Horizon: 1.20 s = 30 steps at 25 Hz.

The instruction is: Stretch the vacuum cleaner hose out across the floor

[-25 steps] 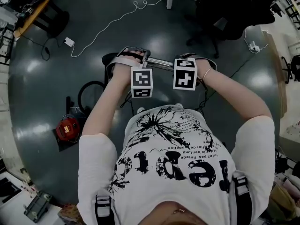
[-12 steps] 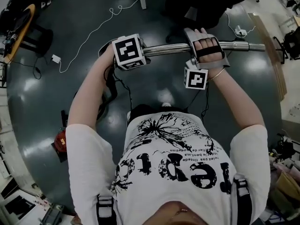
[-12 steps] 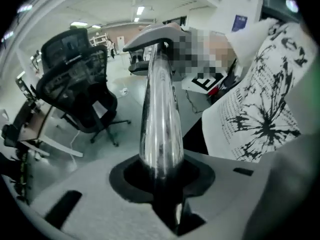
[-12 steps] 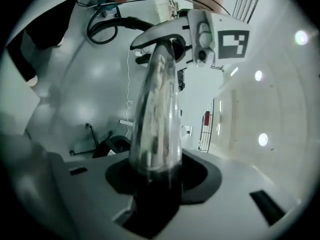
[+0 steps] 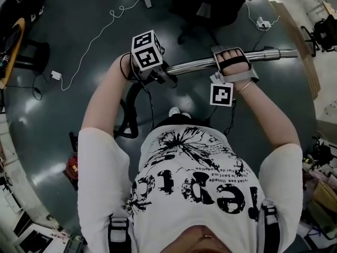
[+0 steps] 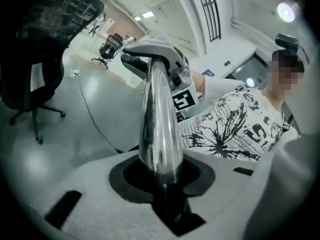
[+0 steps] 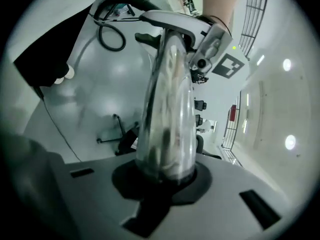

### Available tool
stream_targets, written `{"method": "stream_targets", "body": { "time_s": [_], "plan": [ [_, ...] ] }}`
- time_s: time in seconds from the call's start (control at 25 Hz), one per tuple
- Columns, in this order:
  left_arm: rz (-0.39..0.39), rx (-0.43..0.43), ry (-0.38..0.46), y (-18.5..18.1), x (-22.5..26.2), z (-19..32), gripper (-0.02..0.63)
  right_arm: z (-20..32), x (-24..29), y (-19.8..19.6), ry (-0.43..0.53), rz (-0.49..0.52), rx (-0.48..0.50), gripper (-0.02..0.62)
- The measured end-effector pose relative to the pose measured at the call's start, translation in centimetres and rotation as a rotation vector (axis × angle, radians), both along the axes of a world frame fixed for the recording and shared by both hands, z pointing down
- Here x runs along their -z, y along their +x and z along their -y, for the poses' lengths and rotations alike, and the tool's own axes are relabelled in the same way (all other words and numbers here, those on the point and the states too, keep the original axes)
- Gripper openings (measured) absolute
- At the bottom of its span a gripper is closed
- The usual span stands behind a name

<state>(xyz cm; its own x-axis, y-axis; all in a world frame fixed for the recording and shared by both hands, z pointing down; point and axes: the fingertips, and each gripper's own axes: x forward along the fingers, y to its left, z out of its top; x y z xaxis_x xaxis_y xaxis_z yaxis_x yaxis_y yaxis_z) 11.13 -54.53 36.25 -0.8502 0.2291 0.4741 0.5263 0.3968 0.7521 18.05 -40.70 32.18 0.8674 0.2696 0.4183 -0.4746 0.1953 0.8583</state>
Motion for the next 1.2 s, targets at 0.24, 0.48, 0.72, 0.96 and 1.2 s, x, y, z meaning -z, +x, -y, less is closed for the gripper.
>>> {"method": "stream_targets", "body": {
  "time_s": [0.24,0.48,0.72,0.96,1.2],
  "plan": [
    [-0.014,0.013,-0.075,0.6,-1.7,-2.3,0.106,-1.3,-0.4,1.4,-0.024,0.143,-0.005,0.049],
    [-0.306,0.122,-0.201,1.3,-4.9,-6.4,0.287,-5.5,-3.4,0.8,-0.082,0.403,-0.069,0.048],
    [-0.693,0.511,-0.364,6.2,-6.2,-14.2,0.397,-12.0,-8.3,-1.6,0.094,0.691,-0.204,0.048],
    [-1.109,0.699,-0.428,5.7,-7.0,-23.7,0.397,-22.8,-13.0,-6.2,0.227,0.942,-0.311,0.048],
    [-1.380,0.656,-0.371,1.4,-9.3,-32.4,0.397,-32.7,-16.5,-15.6,0.355,1.293,-0.595,0.048]
  ]
}}
